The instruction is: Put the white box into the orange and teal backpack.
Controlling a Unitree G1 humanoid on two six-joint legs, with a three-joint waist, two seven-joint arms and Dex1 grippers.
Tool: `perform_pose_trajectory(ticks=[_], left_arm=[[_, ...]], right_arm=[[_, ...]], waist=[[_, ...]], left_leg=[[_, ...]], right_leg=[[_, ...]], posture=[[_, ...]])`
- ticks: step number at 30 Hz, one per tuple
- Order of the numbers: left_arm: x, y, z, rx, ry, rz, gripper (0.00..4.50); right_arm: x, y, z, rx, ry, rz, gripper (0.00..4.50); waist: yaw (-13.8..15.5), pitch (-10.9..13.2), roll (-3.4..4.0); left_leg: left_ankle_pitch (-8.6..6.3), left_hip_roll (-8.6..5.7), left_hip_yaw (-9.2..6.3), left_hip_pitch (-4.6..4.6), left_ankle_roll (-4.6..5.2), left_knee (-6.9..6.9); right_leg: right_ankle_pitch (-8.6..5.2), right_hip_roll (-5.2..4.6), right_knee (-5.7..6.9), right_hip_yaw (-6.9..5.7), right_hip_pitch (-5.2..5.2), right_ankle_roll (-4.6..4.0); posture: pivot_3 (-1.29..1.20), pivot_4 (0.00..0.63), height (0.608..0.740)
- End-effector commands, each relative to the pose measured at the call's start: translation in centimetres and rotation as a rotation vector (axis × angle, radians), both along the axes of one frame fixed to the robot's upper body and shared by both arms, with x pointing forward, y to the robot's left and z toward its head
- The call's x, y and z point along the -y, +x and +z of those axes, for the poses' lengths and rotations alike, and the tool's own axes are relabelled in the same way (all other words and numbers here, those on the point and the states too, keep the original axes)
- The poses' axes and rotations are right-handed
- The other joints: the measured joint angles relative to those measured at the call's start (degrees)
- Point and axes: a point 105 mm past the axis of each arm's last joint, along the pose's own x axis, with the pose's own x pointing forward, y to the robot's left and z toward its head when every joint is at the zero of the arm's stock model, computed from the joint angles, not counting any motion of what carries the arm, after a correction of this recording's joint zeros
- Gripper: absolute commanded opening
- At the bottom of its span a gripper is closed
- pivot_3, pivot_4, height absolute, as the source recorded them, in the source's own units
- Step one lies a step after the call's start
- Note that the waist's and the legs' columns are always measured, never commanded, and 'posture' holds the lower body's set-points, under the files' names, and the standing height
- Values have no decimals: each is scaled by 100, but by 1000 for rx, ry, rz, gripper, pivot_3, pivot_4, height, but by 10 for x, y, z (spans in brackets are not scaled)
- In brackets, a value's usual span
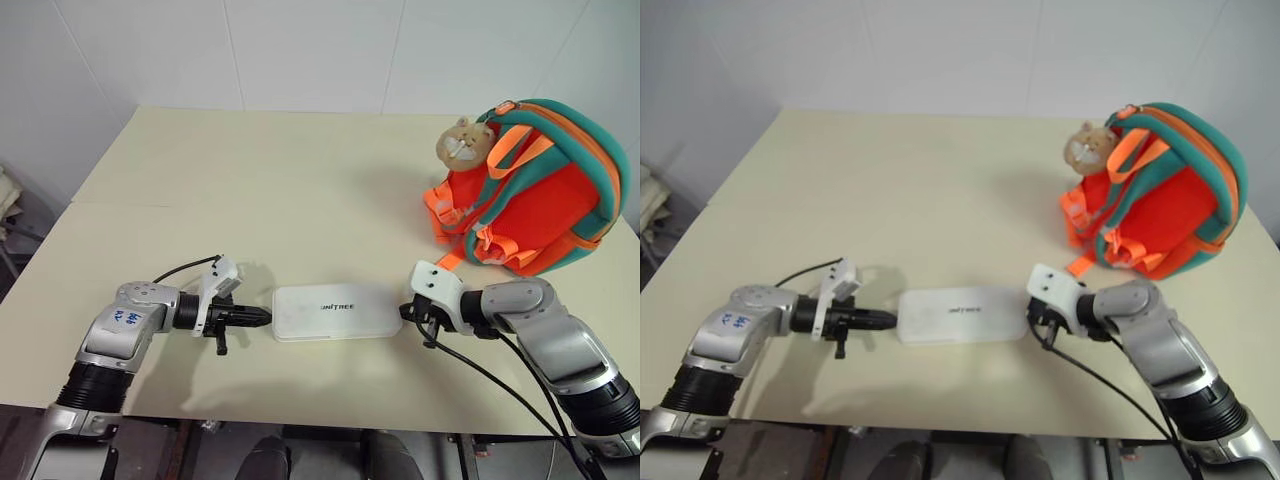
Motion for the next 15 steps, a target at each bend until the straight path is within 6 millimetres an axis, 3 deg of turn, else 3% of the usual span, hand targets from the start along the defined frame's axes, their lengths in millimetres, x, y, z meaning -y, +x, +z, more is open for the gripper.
perform_pose_trajectory(ticks=[1, 15], left_arm=[[41, -19, -8, -14, -52, -174, 0], [11, 0, 10, 80, 4, -85, 0]], right_arm=[[-44, -29, 7, -24, 98, 254, 120], [-15, -18, 13, 23, 42, 170, 120]], waist=[[3, 0, 0], [-9, 2, 2]], left_leg=[[0, 0, 0, 0, 0, 0], [0, 2, -1, -8, 0, 0]], right_leg=[[0, 0, 0, 0, 0, 0], [1, 1, -5, -3, -6, 0]], posture=[[0, 150, 740], [0, 150, 740]])
